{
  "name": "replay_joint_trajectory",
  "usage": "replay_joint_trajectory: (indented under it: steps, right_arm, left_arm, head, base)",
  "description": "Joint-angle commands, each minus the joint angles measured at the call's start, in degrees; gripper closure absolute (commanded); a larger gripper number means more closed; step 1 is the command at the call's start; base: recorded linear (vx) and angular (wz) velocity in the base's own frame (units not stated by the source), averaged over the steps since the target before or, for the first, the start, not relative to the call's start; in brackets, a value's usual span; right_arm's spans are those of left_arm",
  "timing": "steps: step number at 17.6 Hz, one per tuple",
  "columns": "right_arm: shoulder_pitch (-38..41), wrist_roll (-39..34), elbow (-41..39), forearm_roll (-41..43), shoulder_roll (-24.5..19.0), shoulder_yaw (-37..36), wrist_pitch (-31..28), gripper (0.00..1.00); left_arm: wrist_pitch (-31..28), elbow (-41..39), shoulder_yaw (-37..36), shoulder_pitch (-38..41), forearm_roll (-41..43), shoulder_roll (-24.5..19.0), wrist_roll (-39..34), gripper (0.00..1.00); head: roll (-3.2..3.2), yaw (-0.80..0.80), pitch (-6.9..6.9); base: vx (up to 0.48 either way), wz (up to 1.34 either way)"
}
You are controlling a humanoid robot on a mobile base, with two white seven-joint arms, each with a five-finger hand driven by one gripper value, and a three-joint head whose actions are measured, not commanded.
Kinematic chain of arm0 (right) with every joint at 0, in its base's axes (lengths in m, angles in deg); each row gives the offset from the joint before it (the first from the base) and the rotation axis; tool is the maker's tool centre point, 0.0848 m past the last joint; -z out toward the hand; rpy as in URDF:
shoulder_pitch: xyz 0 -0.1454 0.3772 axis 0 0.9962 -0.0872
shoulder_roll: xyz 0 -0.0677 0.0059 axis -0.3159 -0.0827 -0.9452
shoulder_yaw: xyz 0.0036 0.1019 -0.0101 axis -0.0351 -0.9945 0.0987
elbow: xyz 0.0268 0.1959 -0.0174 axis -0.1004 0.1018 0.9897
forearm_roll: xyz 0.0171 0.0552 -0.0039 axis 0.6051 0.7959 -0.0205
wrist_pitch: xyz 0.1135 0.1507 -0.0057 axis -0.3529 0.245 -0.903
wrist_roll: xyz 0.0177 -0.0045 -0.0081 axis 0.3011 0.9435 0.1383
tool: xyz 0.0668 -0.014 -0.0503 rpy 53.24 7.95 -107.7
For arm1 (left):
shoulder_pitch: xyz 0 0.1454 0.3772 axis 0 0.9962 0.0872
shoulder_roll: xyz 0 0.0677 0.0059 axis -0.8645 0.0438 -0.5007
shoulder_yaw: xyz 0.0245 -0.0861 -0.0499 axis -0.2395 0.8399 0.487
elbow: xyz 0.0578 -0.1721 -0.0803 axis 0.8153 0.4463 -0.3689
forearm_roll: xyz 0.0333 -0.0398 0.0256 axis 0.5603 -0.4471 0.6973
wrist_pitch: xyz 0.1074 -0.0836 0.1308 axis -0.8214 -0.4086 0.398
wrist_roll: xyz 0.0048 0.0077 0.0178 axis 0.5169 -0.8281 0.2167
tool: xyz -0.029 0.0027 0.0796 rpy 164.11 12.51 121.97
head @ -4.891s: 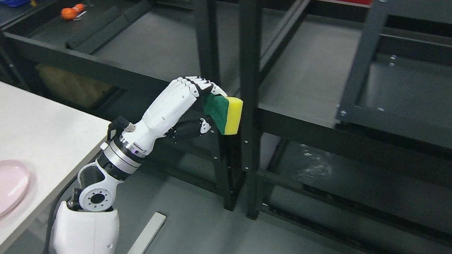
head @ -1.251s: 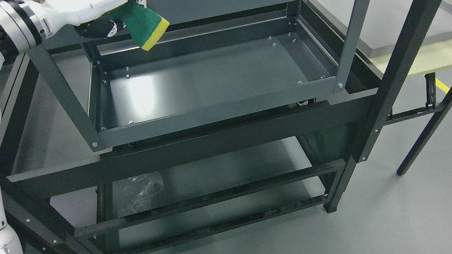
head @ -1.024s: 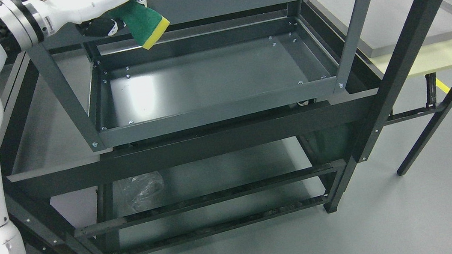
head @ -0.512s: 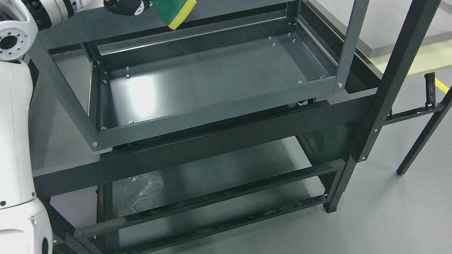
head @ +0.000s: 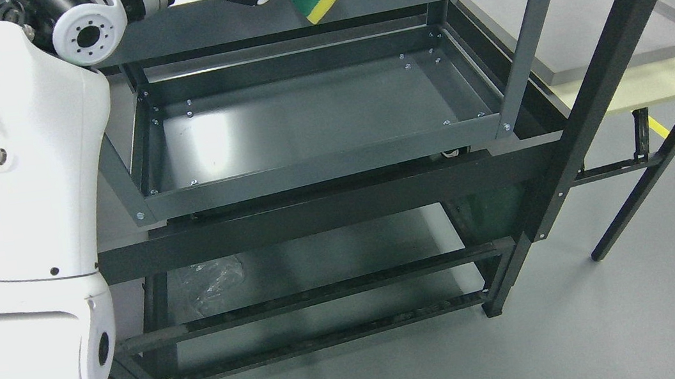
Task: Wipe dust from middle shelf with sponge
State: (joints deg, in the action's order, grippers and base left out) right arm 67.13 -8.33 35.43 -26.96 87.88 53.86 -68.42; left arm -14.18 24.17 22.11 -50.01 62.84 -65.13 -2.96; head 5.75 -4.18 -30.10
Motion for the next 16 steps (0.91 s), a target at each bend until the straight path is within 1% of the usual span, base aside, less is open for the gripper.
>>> replay_joint_trajectory:
  steps: [1,3,5,7,9,14,16]
  right_arm:
    - [0.1,0.0,-1.0,0.0,1.0,0.0,-4.1,0.0]
    - [0.0,0.0,-1.0,0.0,1.0,0.0,-4.1,0.0]
    - [0.0,0.0,-1.0,0.0,1.0,0.0,-4.1,0.0]
    - [0.0,0.0,-1.0,0.0,1.0,0.0,-4.1,0.0]
    - [0.1,0.0,-1.0,0.0,1.0,0.0,-4.2,0.0]
    - [0.1,0.0,-1.0,0.0,1.0,0.0,-4.1,0.0]
    - [0.1,0.0,-1.0,0.0,1.0,0.0,-4.2,0.0]
  left_arm:
    - [3.7,3.8,-0.6,0.3,-0.3,1.2,0.5,0.99]
    - [5.0,0.9,0.2,2.0,-3.1,-2.3,3.1,0.99]
    - [5.0,-2.3,0.6,3.7,-6.9,-6.6,6.0,0.99]
    - [5.0,-4.6,0.5,4.2,-9.4,-11.3,6.2,0.99]
    - [5.0,-5.5,0.6,4.3,-11.6,-15.0,6.3,0.99]
    - [5.0,-7.0,0.5,4.4,-15.2,-20.6,6.3,0.99]
    - [5.0,-6.8,-0.1,4.4,-15.8,-20.4,6.3,0.99]
  head:
    - [0.0,0.0,0.0]
    - [0.0,0.0,0.0]
    - [0.0,0.0,0.0]
    - [0.0,0.0,0.0]
    - [0.0,0.0,0.0]
    - [0.0,0.0,0.0]
    - [0.0,0.0,0.0]
  base:
    - [0.0,0.0]
    - [0.0,0.0]
    - [0.0,0.0]
    - [0.0,0.0]
    - [0.0,0.0]
    - [0.0,0.0]
    - [0.001,0.01]
